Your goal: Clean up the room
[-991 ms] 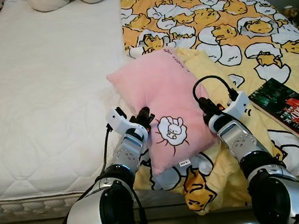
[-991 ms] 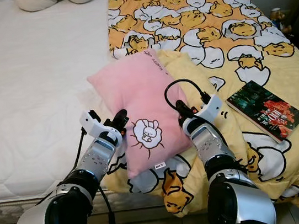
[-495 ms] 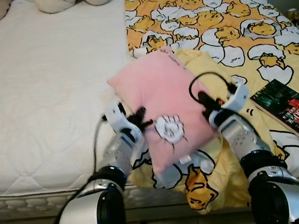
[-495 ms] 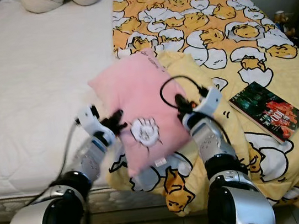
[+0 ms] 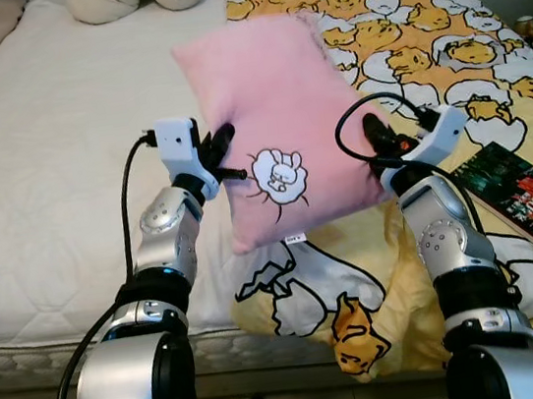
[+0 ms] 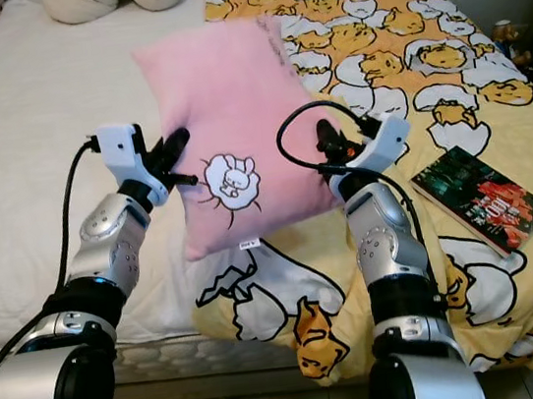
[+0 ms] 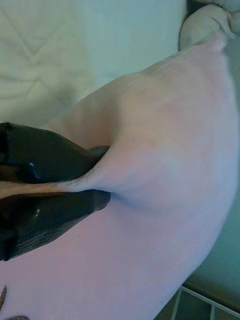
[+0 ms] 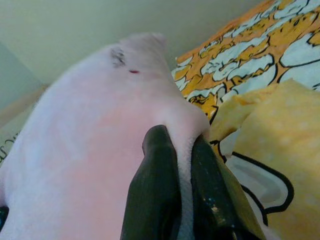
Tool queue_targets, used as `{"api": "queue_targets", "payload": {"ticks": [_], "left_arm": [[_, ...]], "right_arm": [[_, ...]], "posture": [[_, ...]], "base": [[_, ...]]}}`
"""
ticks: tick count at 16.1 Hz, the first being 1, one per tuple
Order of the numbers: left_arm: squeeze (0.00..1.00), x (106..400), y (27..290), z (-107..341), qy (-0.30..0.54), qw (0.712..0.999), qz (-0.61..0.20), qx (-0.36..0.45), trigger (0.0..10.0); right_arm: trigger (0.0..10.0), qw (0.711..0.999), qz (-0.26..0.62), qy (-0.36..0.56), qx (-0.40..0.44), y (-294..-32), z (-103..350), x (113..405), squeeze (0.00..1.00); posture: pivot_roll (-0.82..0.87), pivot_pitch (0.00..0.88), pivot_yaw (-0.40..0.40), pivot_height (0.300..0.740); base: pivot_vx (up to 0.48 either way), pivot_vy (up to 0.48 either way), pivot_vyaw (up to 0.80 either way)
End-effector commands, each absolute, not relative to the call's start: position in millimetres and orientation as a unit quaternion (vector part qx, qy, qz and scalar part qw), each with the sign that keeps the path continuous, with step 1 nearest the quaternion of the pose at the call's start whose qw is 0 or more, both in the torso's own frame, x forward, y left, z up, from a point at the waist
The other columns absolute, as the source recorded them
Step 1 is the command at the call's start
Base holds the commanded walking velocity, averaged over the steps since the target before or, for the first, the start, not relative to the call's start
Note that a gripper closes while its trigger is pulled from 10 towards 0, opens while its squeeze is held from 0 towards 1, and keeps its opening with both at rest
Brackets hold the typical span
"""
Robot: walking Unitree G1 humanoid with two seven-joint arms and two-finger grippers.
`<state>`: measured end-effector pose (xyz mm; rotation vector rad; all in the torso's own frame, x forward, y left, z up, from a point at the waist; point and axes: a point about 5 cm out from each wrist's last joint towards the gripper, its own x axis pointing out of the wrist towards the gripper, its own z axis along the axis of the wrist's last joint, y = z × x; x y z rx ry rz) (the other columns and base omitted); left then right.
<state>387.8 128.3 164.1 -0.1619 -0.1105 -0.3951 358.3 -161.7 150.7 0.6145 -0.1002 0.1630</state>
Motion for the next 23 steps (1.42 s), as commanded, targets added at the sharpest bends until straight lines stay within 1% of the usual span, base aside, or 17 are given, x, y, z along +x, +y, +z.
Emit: {"api": "queue_targets", "payload": {"ticks": [1,2,4,5,6,9,15,19,23], "left_arm": [[0.0,395.1,152.2,194.6,-0.1,0.981,-0.156,-0.063,0.0],[0.0,395.2,153.6,195.5,-0.097,0.982,-0.157,-0.038,0.0],[0.0,392.6,153.6,189.7,-0.09,0.983,-0.161,-0.021,0.0],[0.0,388.4,153.3,181.3,-0.083,0.982,-0.169,-0.008,0.0],[0.0,385.3,152.2,175.1,-0.079,0.982,-0.174,-0.005,0.0],[0.0,381.6,150.1,169.1,-0.077,0.983,-0.168,-0.014,0.0],[0.0,377.0,147.1,160.7,-0.066,0.988,-0.137,-0.004,0.0],[0.0,365.3,134.3,147.5,-0.056,0.99,-0.125,-0.016,0.0],[0.0,359.0,130.4,144.7,-0.055,0.99,-0.127,-0.015,0.0]], "right_arm": [[0.0,0.956,0.04,-0.081,0.28,-177.3,159.8,353.1,0.0],[0.0,0.967,0.038,-0.078,0.239,-171.7,159.8,350.6,0.0],[0.0,0.98,0.034,-0.085,0.175,-170.3,160.4,346.7,0.0],[0.0,0.987,0.03,-0.091,0.13,-172.1,160.5,342.1,0.0],[0.0,0.989,0.026,-0.089,0.117,-174.7,159.1,339.5,0.0],[0.0,0.992,0.016,-0.077,0.097,-178.3,154.5,337.0,0.0],[0.0,0.994,0.036,-0.068,0.082,-169.3,151.6,339.7,0.0],[0.0,0.994,0.066,-0.049,0.07,-162.2,145.9,342.8,0.0],[0.0,0.993,0.077,-0.048,0.07,-157.3,145.9,346.2,0.0]], "posture": [[-0.09,0.0,0.049,0.74],[-0.09,0.0,0.051,0.74],[-0.1,0.0,0.05,0.74],[-0.1,0.0,0.047,0.74],[-0.1,0.0,0.042,0.74],[-0.1,0.0,0.037,0.74],[-0.08,0.0,0.03,0.74],[-0.05,0.0,0.008,0.74],[-0.03,0.0,-0.008,0.74]], "base": [[0.0,0.0,0.0],[0.0,0.0,0.0],[0.0,0.0,0.0],[0.0,0.0,0.0],[0.0,0.48,-0.76],[0.0,0.48,-0.75],[0.0,0.48,0.0],[0.0,0.48,0.0],[0.0,0.48,0.53]]}}
